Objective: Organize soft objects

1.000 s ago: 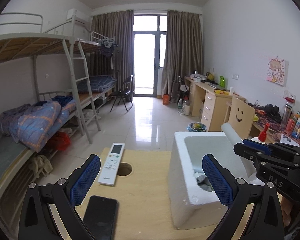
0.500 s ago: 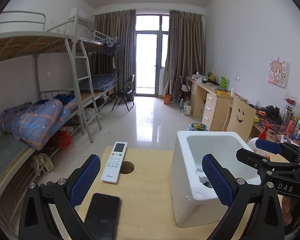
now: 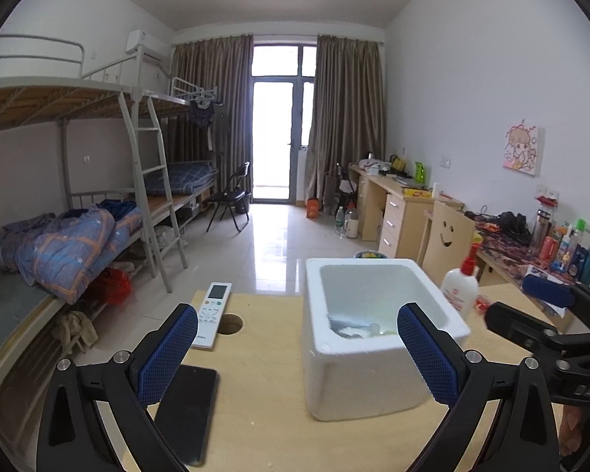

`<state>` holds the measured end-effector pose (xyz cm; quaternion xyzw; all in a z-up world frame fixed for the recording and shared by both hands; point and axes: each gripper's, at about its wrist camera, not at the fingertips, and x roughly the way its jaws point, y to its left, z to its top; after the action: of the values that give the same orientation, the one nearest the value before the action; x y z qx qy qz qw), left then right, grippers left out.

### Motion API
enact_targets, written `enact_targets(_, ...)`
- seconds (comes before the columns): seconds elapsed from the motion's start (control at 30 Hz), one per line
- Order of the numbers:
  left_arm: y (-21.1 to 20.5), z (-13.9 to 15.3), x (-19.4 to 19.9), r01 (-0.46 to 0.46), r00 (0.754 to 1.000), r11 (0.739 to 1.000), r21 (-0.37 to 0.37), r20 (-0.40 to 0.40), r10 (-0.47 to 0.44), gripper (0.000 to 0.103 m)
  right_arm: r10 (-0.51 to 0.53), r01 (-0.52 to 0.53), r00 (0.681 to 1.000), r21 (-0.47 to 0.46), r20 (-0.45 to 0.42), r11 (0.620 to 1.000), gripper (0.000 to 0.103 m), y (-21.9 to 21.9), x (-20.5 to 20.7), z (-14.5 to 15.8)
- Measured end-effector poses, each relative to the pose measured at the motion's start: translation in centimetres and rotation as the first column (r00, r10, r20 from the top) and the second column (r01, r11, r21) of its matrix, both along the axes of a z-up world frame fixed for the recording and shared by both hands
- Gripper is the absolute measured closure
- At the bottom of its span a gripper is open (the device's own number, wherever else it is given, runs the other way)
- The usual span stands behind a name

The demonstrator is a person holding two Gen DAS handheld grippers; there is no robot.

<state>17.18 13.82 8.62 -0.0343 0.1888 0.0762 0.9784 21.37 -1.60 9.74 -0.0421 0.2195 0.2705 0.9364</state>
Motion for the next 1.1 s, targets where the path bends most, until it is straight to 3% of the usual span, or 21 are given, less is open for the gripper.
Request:
enact_targets(0.43, -3.2, 0.1, -6.7, 0.05, 0.995, 0.999, -0.008, 0.083, -0.049, 0.001, -0.076, 0.074, 0.996, 0.048, 0.037, 0.996, 0.011, -3.8, -6.6, -0.2)
enact_targets(0.7, -4.4, -0.5, -8.4, 0.057, 0.995, 0.998, -0.013, 0.088, -0.056, 0.001, -0.087, 0.084, 0.995, 0.047, 0.051, 0.995, 0.011, -4.8, -8.7, -1.3)
enact_targets(1.1, -4.9, -2.5, -10.9, 0.046, 0.985, 0.999, -0.004, 0.165, -0.045, 0.001, -0.114, 0.11, 0.987, 0.046, 0.112, 0.993, 0.007, -5.6, -11.3, -3.5)
